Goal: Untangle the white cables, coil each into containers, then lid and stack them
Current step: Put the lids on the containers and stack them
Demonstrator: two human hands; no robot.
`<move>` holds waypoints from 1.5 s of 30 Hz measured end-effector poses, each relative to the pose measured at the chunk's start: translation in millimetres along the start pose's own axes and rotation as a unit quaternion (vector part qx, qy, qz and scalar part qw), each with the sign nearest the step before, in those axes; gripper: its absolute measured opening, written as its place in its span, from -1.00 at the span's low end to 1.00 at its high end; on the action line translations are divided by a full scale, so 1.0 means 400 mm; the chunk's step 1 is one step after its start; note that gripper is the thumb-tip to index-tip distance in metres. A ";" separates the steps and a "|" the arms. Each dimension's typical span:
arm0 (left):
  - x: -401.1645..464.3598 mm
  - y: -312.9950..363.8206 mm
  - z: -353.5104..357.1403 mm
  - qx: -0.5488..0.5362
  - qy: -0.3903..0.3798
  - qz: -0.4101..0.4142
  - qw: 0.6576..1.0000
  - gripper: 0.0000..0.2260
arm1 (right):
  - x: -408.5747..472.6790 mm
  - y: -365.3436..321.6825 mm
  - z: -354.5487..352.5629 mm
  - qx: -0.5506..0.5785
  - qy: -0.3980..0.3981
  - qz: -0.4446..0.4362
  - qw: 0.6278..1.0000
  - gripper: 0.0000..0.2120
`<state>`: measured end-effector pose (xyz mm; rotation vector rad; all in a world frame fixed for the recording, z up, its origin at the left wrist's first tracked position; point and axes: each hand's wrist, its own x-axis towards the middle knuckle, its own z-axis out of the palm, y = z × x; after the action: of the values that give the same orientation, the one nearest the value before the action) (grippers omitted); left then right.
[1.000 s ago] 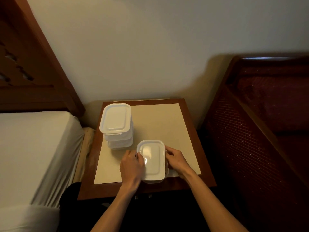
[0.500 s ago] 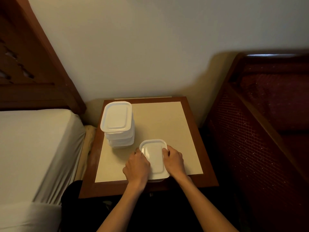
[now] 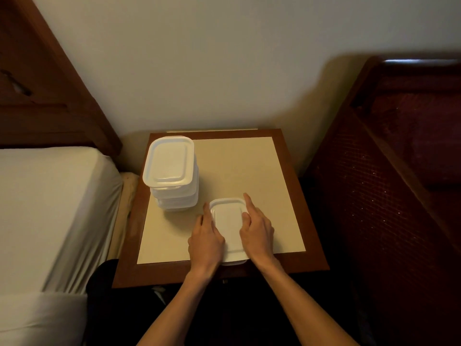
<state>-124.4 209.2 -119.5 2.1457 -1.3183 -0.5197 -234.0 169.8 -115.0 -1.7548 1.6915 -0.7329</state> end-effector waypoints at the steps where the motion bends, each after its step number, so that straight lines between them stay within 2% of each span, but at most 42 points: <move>1: 0.001 -0.001 0.002 -0.003 -0.001 -0.003 1.000 -0.54 | 0.001 0.001 -0.001 -0.006 -0.007 -0.011 1.000 -0.58; 8: 0.000 0.005 -0.001 -0.014 -0.013 -0.024 1.000 -0.56 | 0.006 0.001 0.009 0.003 -0.035 0.017 0.999 -0.59; 11: -0.002 0.006 -0.009 -0.012 -0.023 -0.030 0.999 -0.56 | 0.004 0.006 -0.006 0.056 -0.063 0.074 0.994 -0.57; 13: -0.008 0.003 -0.019 -0.016 -0.029 -0.024 0.999 -0.57 | -0.013 0.021 -0.028 0.089 -0.064 0.087 0.990 -0.75; 14: -0.011 0.005 -0.026 -0.023 -0.025 -0.012 0.999 -0.58 | -0.023 0.025 -0.044 0.088 -0.054 0.075 0.992 -0.84; 19: -0.010 0.084 -0.124 -0.104 0.051 0.059 0.992 -0.78 | -0.018 -0.049 -0.142 0.107 -0.002 0.018 0.994 -0.79; 23: 0.048 0.164 -0.300 -0.160 0.118 0.081 0.977 -0.74 | 0.040 -0.209 -0.192 0.129 -0.001 -0.050 0.990 -0.85; 27: 0.182 0.150 -0.428 -0.140 0.139 0.073 0.978 -0.76 | 0.133 -0.355 -0.157 0.162 -0.014 -0.063 0.985 -0.82; 32: 0.299 0.078 -0.489 -0.112 0.135 0.049 0.983 -0.77 | 0.228 -0.469 -0.082 0.134 -0.050 -0.046 0.989 -0.76; 35: 0.330 0.046 -0.496 -0.100 0.119 0.040 0.987 -0.76 | 0.248 -0.487 -0.039 0.111 -0.060 -0.032 0.991 -0.70; 45: 0.377 0.006 -0.463 -0.129 0.103 0.045 0.985 -0.75 | 0.287 -0.468 0.028 0.104 -0.064 -0.016 0.992 -0.79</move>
<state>49.1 121.2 18.9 1.8644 -1.1584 -0.3970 -94.5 59.3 14.3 -1.6506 1.4510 -0.7644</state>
